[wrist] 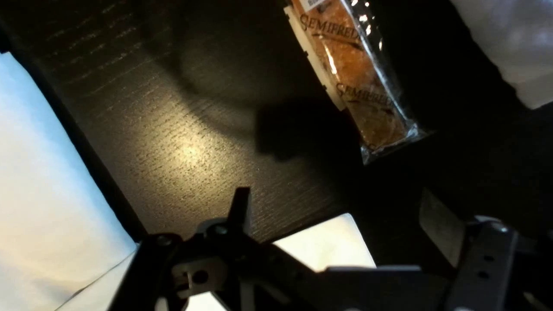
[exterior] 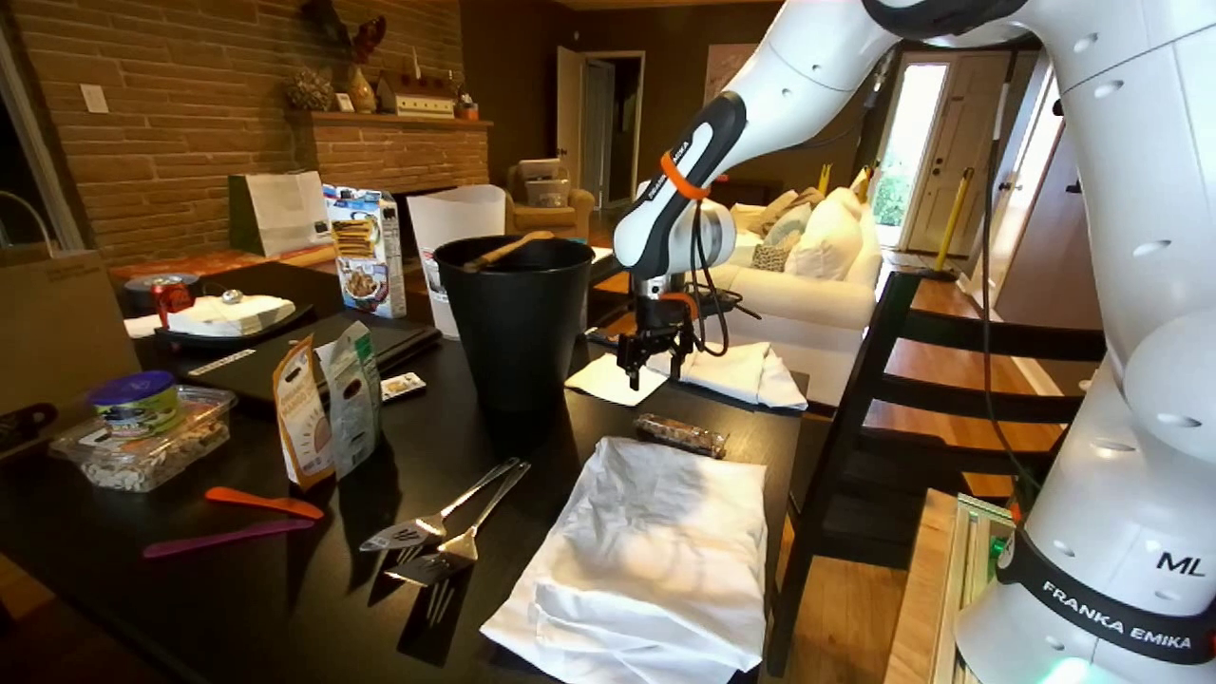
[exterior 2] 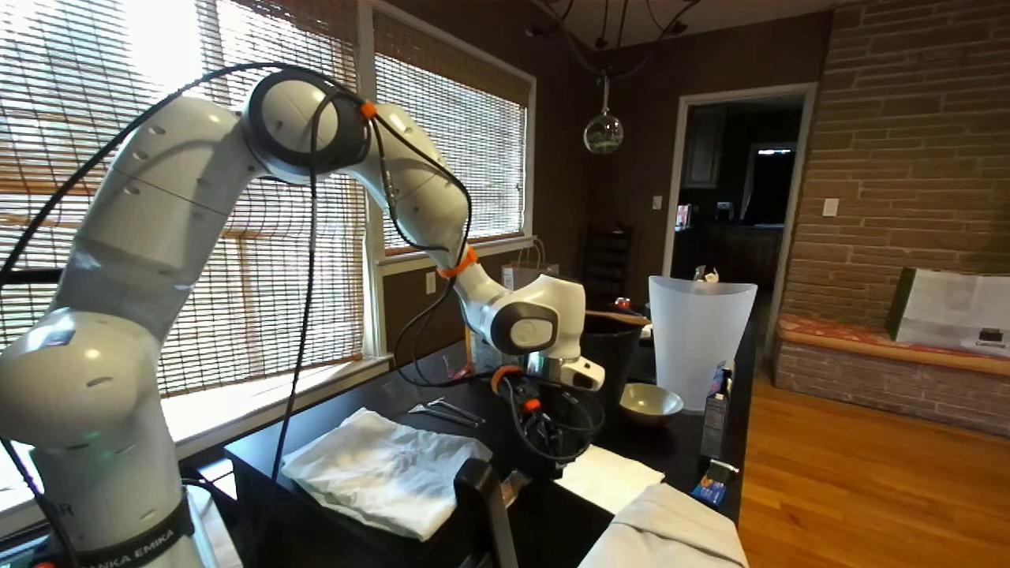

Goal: Put the wooden spoon on the black bin then put the napkin on the spoon.

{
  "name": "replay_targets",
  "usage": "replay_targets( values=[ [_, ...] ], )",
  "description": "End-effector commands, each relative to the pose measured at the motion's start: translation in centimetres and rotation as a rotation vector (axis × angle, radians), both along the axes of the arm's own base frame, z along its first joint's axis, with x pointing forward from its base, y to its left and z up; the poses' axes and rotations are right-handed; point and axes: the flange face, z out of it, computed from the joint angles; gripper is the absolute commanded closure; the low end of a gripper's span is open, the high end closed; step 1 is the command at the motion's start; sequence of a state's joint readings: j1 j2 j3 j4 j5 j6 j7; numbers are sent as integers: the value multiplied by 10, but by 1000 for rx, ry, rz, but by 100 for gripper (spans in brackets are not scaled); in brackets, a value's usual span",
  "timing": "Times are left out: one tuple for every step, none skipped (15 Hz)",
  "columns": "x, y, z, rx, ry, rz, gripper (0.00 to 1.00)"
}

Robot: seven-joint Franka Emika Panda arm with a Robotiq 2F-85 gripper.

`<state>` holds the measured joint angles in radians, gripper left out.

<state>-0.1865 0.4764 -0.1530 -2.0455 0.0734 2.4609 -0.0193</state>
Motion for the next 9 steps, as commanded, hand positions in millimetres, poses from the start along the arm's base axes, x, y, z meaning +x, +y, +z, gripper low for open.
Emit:
replay_targets(
  values=[
    [5,3,-15,-22,-12,-18,5],
    [5,4,-19,-23,-11,-19,14],
    [7,5,-23,-26,-12,-20,29],
    [10,6,-26,-28,-13,-21,28],
    [11,7,-28,-30,-14,-22,23],
    [14,8,-30,-32,-16,-24,13],
    [16,8,-33,-33,-17,-25,8],
    [18,9,-35,-36,-18,-25,9],
    [19,10,-37,-39,-20,-25,9]
  ],
)
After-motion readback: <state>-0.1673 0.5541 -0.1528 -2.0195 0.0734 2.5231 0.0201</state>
